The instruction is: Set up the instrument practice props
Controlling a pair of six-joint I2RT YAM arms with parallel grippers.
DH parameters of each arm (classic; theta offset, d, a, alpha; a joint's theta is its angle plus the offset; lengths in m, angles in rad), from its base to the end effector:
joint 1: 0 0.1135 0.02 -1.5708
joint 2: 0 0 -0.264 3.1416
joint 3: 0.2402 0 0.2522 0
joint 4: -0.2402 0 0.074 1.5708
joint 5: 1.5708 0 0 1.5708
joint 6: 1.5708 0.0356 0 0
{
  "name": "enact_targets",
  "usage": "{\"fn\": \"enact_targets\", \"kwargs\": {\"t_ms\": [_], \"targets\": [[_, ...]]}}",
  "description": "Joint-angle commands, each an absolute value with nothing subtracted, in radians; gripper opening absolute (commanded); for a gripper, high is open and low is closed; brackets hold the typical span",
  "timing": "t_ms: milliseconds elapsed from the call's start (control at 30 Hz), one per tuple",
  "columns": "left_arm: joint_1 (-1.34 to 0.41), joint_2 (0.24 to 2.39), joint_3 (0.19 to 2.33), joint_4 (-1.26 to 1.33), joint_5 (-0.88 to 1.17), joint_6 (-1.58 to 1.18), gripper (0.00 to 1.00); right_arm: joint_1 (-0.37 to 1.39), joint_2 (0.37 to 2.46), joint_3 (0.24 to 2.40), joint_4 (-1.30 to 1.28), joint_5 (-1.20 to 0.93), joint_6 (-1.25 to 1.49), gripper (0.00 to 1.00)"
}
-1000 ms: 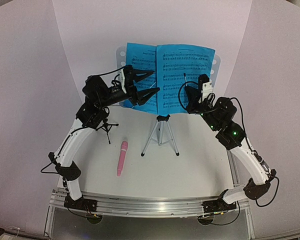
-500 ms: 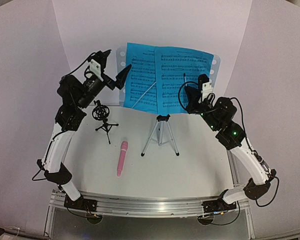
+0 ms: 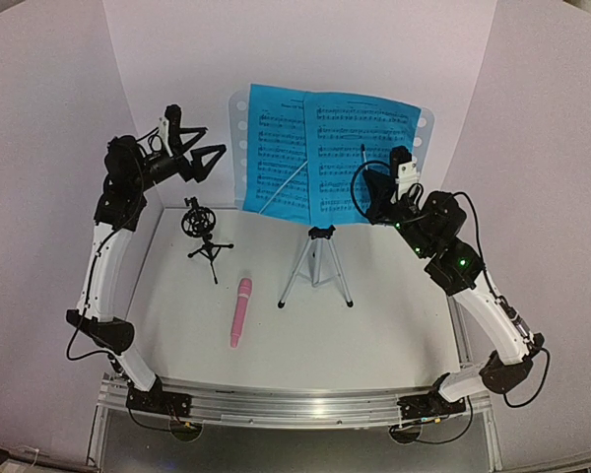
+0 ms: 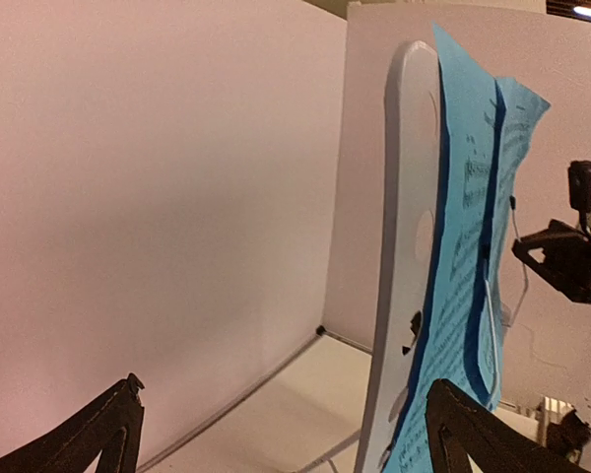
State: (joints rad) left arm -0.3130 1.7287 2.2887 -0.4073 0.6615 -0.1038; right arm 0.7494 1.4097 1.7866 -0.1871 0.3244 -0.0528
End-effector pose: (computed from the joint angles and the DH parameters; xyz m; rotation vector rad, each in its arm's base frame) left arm 0.3149 -0.1249 0.5707 0.7006 1.3284 -0.8046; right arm 0.2194 0.1887 0.5404 -0.2858 1.3707 0.3561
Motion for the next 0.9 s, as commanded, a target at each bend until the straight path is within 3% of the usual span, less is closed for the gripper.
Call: {"fn": "enact_targets", "kwargs": {"t_ms": [0, 233, 500, 567, 700, 867], "targets": [[-0.322, 1.69, 2.147, -0.166, 1.008, -0.262, 1.0, 0.75, 1.383, 1.805, -0.147, 0.331, -0.066, 0.0], [-0.338, 1.778, 2.2, -0.161, 0.978, -0.292, 1.0, 0.75, 1.388, 1.805, -0.147, 0.329, -0.071, 0.0], [-0.44, 1.795, 2.217, -0.241, 0.89, -0.125, 0.99, 0.75, 1.401, 1.817, -0.146, 0.328, -0.083, 0.0], [-0.44, 1.802, 2.226, -0.239, 0.822, -0.124, 0.88, 0.75, 1.403, 1.815, -0.146, 0.326, -0.083, 0.0], [-0.44, 1.79, 2.207, -0.207, 0.784, -0.138, 0.48, 0.75, 1.399, 1.814, -0.146, 0.328, -0.088, 0.0], [-0.44, 1.763, 2.159, -0.187, 0.788, -0.116, 0.2, 0.75, 1.389, 1.805, -0.145, 0.33, -0.092, 0.0]]}}
